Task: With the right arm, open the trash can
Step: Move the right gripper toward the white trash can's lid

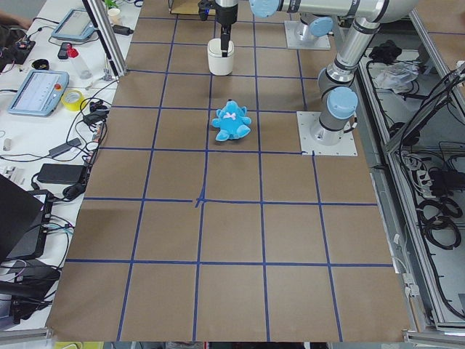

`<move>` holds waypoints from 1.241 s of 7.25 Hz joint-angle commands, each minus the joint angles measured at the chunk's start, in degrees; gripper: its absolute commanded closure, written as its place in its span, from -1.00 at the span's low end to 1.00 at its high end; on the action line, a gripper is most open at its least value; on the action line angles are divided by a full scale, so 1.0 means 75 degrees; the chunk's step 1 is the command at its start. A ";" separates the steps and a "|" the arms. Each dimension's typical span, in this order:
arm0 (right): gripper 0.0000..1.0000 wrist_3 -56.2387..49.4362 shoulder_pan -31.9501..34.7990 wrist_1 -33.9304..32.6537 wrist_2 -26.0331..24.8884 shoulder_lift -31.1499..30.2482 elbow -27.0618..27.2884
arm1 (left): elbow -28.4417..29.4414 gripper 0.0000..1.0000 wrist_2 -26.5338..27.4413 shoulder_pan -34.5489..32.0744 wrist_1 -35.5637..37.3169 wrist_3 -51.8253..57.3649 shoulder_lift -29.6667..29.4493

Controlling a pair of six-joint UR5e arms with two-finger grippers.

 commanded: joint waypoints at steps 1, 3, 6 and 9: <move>-0.68 0.0035 0.0018 -0.0265 0.0007 0.0080 0.0044 | 0.0000 -1.00 0.0000 0.0000 0.0000 0.0006 0.0000; 0.70 0.0570 0.0611 -0.0361 0.0229 0.0441 0.0079 | 0.0000 -1.00 0.0000 0.0000 0.0000 -0.0005 0.0000; 1.00 0.1428 0.1201 -0.1190 0.0312 0.0784 0.0824 | 0.0000 -1.00 0.0000 0.0000 0.0012 -0.0005 0.0000; 1.00 0.2246 0.1448 -0.3123 0.0300 0.0783 0.2618 | 0.0000 -1.00 0.0000 0.0000 0.0000 -0.0005 0.0000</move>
